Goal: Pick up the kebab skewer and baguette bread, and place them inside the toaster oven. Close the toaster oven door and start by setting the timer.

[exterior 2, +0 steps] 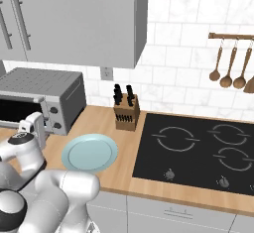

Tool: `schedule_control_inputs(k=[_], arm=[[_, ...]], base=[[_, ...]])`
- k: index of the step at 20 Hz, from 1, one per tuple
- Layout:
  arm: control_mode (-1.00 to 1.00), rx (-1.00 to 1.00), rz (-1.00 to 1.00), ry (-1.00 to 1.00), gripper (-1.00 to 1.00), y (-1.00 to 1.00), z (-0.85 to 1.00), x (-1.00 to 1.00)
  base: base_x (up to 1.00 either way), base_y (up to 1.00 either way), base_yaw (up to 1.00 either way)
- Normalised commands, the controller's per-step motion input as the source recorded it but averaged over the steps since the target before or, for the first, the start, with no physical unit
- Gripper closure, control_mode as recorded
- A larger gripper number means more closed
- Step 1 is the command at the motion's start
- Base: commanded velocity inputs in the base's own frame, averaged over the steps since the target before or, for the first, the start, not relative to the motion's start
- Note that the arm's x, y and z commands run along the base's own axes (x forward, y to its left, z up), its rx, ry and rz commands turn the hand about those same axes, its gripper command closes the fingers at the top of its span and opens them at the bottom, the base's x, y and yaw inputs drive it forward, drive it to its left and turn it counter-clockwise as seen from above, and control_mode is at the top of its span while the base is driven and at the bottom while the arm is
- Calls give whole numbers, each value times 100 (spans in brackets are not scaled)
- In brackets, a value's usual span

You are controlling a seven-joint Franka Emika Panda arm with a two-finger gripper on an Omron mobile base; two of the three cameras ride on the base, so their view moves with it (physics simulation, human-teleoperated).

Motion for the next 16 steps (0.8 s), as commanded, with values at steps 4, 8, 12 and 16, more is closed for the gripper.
schedule_control_inputs(k=[4, 8, 12, 16], arm=[[-100, -2, 1, 0, -100, -51, -9, 1], [-100, -2, 2, 0, -100, -39, -21, 12], [-100, -3, 2, 0, -100, -36, -34, 12], [-100, -2, 4, 0, -100, -24, -29, 21]], base=[[0, 0, 0], [0, 0, 0], [0, 0, 0], [0, 0, 0]])
